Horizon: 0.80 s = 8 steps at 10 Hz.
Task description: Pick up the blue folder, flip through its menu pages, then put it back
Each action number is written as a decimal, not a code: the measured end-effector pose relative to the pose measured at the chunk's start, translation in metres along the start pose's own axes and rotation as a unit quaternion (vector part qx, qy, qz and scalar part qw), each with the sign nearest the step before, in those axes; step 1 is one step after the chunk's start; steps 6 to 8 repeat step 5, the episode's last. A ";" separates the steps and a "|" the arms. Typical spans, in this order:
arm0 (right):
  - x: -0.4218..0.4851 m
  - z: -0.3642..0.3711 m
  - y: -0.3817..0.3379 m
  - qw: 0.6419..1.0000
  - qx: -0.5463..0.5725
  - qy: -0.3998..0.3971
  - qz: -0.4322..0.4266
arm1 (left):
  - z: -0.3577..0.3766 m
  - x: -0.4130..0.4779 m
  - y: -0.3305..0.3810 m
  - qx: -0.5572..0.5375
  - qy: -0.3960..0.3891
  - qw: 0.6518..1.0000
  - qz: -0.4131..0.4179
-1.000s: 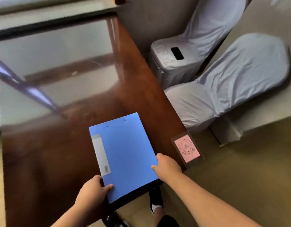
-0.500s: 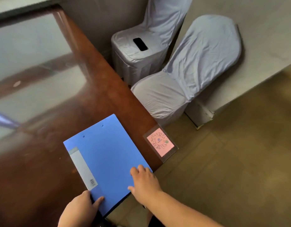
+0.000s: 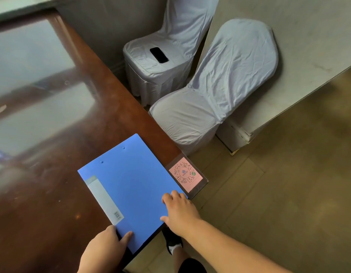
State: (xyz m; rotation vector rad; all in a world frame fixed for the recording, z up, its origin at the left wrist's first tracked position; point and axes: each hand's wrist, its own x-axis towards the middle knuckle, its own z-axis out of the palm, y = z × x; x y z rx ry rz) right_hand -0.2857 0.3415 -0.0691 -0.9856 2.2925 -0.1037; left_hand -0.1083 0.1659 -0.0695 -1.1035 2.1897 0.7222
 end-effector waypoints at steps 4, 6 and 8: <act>0.028 -0.086 -0.079 0.998 -0.042 0.011 -0.049 | -0.129 -0.026 -0.021 -0.022 0.166 0.986 -0.016; 0.050 -0.171 -0.161 0.975 -0.066 0.138 -0.159 | -0.241 -0.043 -0.045 0.034 0.327 0.944 0.011; 0.050 -0.171 -0.161 0.975 -0.066 0.138 -0.159 | -0.241 -0.043 -0.045 0.034 0.327 0.944 0.011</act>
